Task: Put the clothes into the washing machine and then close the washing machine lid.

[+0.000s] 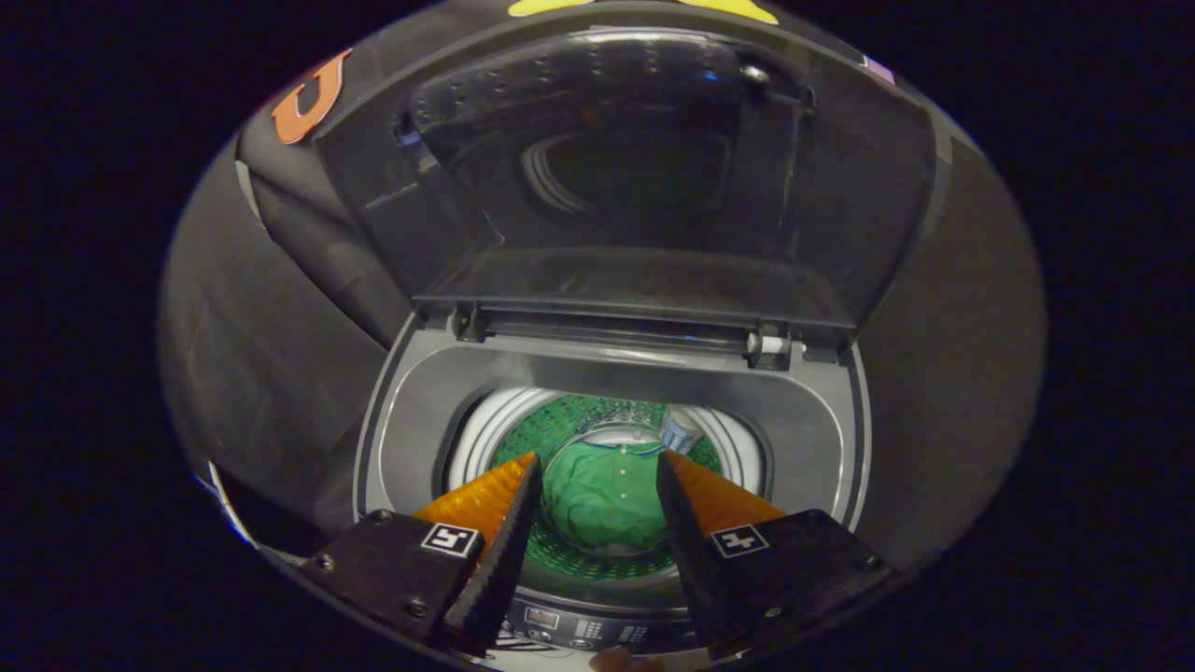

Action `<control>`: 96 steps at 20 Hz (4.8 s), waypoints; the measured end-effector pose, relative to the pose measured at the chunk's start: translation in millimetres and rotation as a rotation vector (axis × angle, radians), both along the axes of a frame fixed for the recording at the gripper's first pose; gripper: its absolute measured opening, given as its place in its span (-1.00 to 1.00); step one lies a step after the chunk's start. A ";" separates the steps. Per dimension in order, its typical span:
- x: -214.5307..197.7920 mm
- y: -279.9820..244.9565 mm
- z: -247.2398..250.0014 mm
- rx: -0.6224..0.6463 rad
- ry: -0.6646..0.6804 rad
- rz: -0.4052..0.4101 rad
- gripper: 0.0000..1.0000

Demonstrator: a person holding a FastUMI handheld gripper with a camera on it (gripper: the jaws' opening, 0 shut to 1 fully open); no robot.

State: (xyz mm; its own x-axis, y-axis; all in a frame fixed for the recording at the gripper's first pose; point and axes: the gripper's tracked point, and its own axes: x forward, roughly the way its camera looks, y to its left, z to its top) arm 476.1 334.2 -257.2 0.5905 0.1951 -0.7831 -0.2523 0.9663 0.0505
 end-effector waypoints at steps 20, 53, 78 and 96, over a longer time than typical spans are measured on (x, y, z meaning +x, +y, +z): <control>30.7 25.8 279.7 0.167 -0.467 0.124 0.53; 162.6 29.8 197.1 0.109 -0.390 0.066 0.65; 106.5 26.4 195.3 0.118 -0.601 0.088 0.65; -65.9 -0.8 67.5 0.077 -0.340 0.129 0.77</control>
State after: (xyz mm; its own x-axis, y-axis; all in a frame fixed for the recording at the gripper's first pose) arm 410.2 333.4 -189.7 0.7813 0.3354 -0.5264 -0.3865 0.9222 0.0140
